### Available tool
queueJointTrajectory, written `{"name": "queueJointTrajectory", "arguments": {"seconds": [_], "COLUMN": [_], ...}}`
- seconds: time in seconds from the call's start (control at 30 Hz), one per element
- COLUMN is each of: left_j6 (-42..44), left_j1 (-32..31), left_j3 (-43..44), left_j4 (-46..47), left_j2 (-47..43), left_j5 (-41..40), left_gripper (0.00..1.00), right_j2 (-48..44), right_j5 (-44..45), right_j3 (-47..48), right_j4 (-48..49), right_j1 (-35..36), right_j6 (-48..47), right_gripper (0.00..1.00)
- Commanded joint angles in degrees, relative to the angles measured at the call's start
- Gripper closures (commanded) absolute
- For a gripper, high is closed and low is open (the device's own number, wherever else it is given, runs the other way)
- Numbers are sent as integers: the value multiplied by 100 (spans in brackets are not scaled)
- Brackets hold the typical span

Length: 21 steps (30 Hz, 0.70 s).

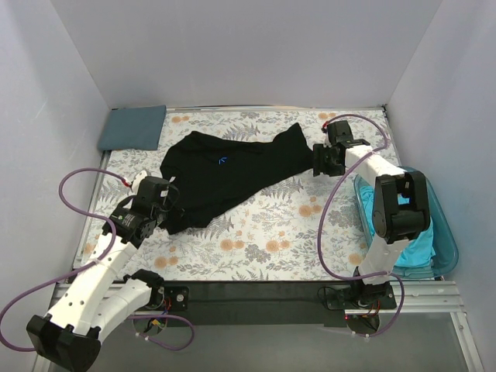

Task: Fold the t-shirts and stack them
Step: Flatten the tshirt out

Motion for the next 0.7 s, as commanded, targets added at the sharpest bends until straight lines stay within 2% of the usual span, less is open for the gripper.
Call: {"name": "queueJointTrajectory", "arguments": {"seconds": [0.0,0.37,0.67], "left_j6": [76,-4,-21], "left_j1": [9,9,9], "left_j3": [-66,-154,-198], "left_j4": [94,50,112], "left_j2": [-119,-189,-207], "left_j5": [45,63,98], "left_gripper": [100,100,100], "right_j2": [112,1210,1510], "right_j5": [-177,191,288], "right_j3": [256,1135,1303], "right_j4": [681,936,1015], "right_j1": [-39,-30,-30], "right_j6": [124,133,107], "right_gripper": [46,46,48]}}
